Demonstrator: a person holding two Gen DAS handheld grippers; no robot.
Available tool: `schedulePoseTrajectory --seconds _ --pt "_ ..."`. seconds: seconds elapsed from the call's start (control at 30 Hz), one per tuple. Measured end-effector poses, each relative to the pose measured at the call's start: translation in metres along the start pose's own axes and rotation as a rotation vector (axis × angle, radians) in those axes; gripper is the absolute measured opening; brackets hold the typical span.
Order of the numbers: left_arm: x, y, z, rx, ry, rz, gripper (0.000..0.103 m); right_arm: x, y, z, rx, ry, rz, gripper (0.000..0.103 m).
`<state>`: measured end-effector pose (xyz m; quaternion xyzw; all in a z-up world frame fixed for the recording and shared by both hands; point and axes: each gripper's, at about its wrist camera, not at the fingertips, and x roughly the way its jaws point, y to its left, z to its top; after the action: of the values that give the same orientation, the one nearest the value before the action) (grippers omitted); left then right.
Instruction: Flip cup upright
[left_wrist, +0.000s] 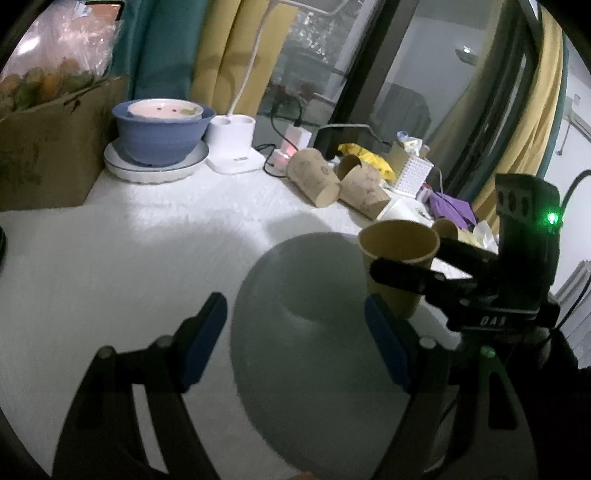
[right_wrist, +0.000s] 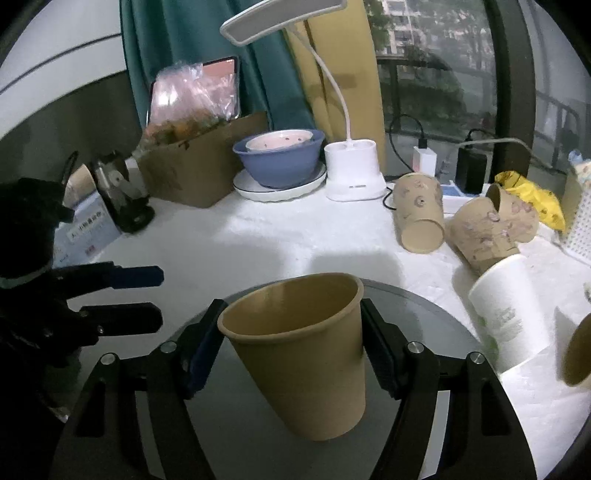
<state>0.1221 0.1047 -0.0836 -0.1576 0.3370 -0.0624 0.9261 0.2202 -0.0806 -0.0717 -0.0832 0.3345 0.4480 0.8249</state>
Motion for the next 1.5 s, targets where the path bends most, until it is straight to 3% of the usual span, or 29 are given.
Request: schedulePoseTrajectory --seconds 0.37,0.73,1.5 --pt "0.006 0.001 -0.001 0.002 -0.016 0.07 0.078 0.01 -0.009 -0.004 0.036 0.005 0.023 0.074" --pt "0.006 -0.009 -0.003 0.003 -0.015 -0.003 0.078 -0.006 -0.006 -0.018 0.033 0.01 -0.018 0.077" --pt "-0.026 -0.054 -0.014 0.083 -0.052 -0.017 0.078 -0.05 0.007 -0.049 0.04 0.025 -0.124 0.082"
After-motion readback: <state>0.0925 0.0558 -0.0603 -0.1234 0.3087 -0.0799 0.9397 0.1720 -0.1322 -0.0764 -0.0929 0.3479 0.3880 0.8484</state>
